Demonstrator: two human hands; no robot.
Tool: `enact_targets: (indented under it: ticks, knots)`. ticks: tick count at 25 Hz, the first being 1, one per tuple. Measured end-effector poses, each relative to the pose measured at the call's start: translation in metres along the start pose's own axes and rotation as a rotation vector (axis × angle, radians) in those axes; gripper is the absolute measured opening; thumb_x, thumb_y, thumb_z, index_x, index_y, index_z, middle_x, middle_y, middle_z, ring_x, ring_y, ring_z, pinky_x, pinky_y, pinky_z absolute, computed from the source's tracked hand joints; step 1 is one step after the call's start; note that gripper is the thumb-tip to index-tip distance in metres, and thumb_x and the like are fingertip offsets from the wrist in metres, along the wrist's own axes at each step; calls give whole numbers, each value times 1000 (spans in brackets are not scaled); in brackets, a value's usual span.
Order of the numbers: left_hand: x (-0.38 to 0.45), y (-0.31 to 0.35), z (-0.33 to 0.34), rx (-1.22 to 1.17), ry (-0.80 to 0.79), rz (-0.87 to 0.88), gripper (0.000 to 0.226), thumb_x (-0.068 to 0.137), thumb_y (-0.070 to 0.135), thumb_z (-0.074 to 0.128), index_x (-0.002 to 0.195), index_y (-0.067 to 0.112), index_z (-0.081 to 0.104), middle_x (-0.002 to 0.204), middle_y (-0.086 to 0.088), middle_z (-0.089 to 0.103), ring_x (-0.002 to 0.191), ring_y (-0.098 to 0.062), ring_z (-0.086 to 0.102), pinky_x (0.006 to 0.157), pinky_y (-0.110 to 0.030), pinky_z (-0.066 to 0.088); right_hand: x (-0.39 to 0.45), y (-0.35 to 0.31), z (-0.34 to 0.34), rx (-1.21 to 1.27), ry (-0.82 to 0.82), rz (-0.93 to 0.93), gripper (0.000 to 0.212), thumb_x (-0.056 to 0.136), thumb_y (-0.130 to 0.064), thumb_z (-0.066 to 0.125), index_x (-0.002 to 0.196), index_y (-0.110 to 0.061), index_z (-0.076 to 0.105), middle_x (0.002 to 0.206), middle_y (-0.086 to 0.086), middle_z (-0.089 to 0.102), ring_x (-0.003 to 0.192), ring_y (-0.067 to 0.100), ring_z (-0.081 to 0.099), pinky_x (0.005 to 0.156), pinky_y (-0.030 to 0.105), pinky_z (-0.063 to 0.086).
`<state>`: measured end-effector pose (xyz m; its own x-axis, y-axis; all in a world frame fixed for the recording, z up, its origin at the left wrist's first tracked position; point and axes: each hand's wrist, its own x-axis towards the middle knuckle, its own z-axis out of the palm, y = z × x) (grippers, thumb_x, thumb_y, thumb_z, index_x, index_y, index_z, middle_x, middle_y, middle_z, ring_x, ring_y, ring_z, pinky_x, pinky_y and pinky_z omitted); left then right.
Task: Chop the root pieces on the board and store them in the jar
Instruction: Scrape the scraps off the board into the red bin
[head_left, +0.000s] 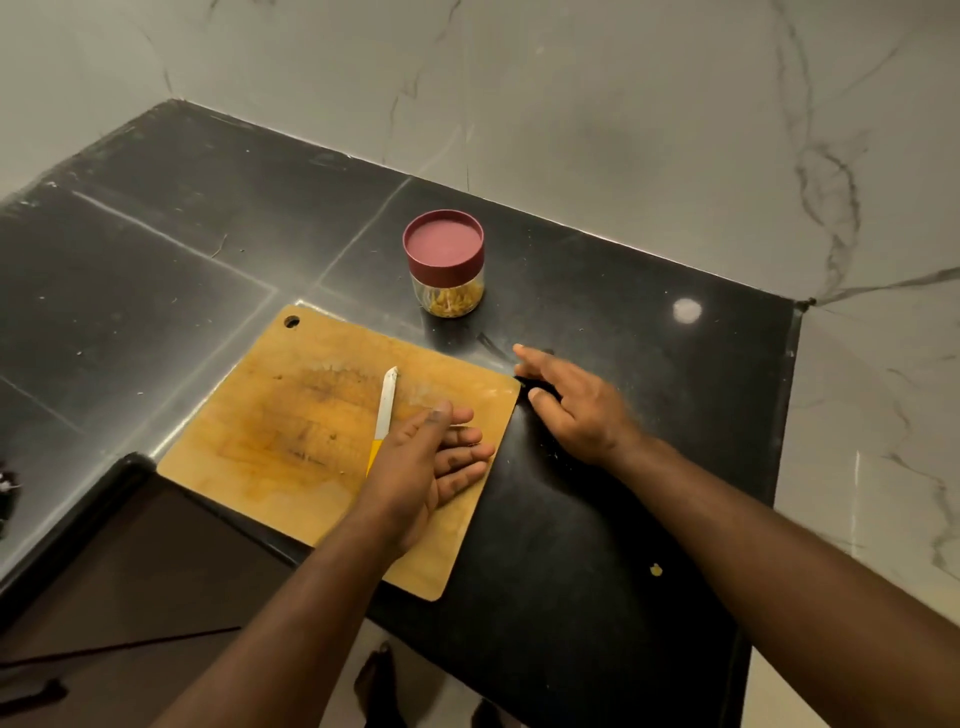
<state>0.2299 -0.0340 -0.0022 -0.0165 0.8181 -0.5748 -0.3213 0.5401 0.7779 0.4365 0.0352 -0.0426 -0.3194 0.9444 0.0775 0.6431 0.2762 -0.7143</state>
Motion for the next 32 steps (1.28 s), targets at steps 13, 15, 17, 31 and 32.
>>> enact_targets:
  ticks: [13, 15, 17, 31, 32]
  knots:
    - [-21, -9, -10, 26, 7, 71, 36, 104, 37, 50, 113, 6, 66, 99, -15, 69, 98, -31, 74, 88, -42, 59, -97, 0, -28, 189, 156, 28, 34, 91, -16, 64, 123, -26, 65, 96, -12, 73, 90, 6, 70, 87, 31, 56]
    - [-28, -14, 2, -3, -28, 71, 35, 105, 37, 49, 112, 7, 66, 97, -13, 70, 96, -30, 74, 82, -38, 60, -101, 8, -36, 207, 231, 159, 35, 92, -18, 61, 125, -27, 63, 103, -12, 72, 99, 4, 67, 94, 33, 53]
    - [-35, -20, 12, -14, -60, 68, 36, 105, 38, 48, 112, 8, 65, 96, -12, 70, 97, -29, 74, 83, -38, 61, -114, 1, -28, 142, 207, 223, 44, 90, -29, 54, 134, -29, 56, 120, -10, 66, 113, 2, 59, 103, 32, 46]
    - [-74, -56, -15, -153, -151, -117, 42, 103, 41, 49, 116, 6, 67, 97, -13, 75, 98, -29, 74, 79, -36, 61, -70, -33, 4, 361, 235, 305, 43, 82, -23, 51, 123, -16, 64, 111, -5, 70, 107, 6, 63, 102, 39, 48]
    - [-78, -60, -20, -148, -174, -137, 42, 103, 42, 49, 117, 6, 67, 98, -13, 75, 99, -30, 74, 81, -37, 61, -79, -40, 13, 341, 147, 244, 43, 84, -22, 50, 125, -16, 63, 113, -4, 70, 109, 6, 63, 101, 37, 48]
